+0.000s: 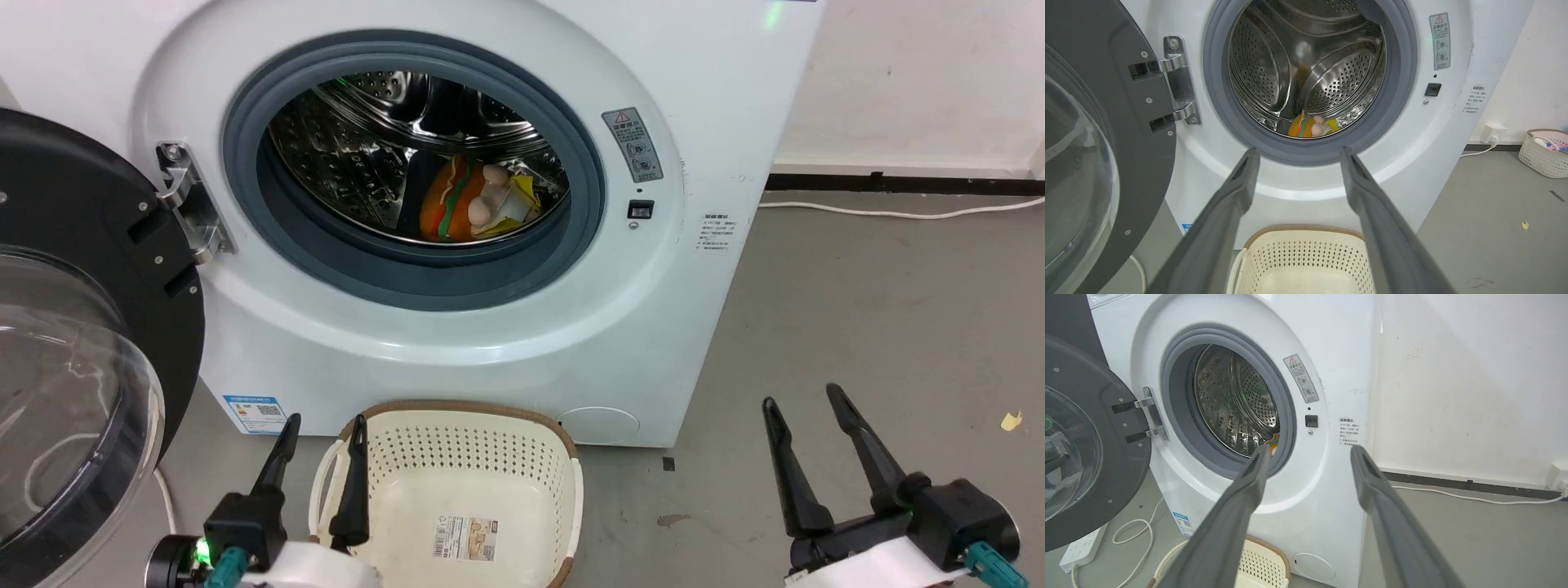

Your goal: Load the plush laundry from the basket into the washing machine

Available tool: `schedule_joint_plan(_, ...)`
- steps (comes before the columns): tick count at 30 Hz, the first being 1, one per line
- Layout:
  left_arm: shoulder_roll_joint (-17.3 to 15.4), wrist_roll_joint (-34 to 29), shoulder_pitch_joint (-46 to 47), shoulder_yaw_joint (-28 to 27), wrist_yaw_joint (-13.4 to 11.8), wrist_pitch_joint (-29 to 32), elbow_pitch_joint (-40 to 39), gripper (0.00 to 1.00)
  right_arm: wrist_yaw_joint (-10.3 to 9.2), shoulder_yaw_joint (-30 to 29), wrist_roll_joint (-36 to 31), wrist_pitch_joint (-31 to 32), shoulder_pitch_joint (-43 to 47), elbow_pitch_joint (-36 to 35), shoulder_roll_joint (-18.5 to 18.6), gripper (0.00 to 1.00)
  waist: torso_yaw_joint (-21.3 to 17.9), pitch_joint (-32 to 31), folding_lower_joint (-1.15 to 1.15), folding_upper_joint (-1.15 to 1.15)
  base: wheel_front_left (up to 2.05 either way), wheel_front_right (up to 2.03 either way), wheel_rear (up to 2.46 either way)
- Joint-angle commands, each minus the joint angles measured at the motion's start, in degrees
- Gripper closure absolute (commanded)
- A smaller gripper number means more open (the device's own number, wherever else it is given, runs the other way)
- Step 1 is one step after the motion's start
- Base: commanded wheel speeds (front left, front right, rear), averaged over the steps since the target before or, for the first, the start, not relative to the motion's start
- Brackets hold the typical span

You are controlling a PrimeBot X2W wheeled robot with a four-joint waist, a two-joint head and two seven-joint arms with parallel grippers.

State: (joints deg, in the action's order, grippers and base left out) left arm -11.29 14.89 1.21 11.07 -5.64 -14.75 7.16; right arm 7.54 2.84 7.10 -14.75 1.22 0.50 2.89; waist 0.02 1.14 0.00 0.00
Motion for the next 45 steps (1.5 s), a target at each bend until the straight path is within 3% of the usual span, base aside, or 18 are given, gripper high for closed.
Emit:
schedule_joint_plan(1, 0.4, -1.6, -1.8, -0.1, -0.2, -0.2, -1.9, 0.0, -0.05, 0.0, 0.4, -0.3, 1.2, 0.5, 0.0, 0.0, -0.2, 0.0, 0.0, 0.0, 0.0, 0.0, 0.0)
schedule_joint_plan(11, 1.5, -4.2, -4.1, -1.4, 1.8, -0.2, -4.6, 0.0, -0.05, -0.1, 1.0, -0.3, 1.9, 2.0, 0.0, 0.0, -0.7, 0.0, 0.0, 0.0, 0.0, 0.0, 0.0)
schedule_joint_plan(12, 1.4, -4.3, -3.6, -1.2, 1.9, 0.1, -4.2, 1.0, 0.0, -0.1, 0.6, 0.0, 1.0, 2.0, 0.0, 1.0, -0.7, 0.0, 0.0, 0.0, 0.0, 0.0, 0.0)
schedule_joint_plan(45, 3.1, -6.8, -3.0, -3.4, 2.7, 3.5, -4.9, 1.0, -0.01, -0.8, -1.2, 3.5, 0.4, 1.4, 0.0, 1.0, -0.6, -0.3, 0.0, 0.0, 0.0, 0.0, 0.0)
